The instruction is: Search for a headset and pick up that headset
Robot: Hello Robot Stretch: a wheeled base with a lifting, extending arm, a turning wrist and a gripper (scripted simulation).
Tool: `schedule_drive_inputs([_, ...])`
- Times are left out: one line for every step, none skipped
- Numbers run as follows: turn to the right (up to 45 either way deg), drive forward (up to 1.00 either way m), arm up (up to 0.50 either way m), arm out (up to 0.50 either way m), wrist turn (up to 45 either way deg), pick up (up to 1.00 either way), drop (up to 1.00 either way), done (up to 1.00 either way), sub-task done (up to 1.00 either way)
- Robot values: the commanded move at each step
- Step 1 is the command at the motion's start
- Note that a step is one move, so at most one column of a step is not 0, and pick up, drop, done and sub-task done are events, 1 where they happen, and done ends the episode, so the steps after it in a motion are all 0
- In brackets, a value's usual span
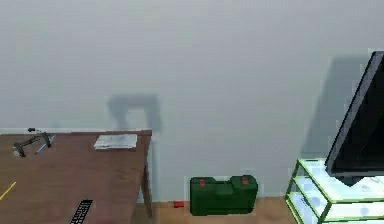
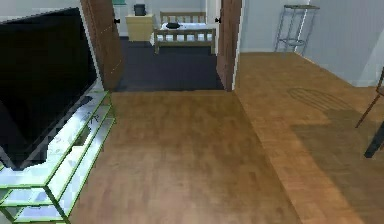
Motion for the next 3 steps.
schedule_drive_inputs([0.0, 0.55, 0.00, 0.00, 0.0, 0.00, 0.00, 0.00, 0.00])
schedule_drive_inputs([-45.0, 0.00, 0.00, 0.00, 0.0, 0.00, 0.00, 0.00, 0.00])
schedule_drive_inputs([-45.0, 0.00, 0.00, 0.00, 0.0, 0.00, 0.00, 0.00, 0.00])
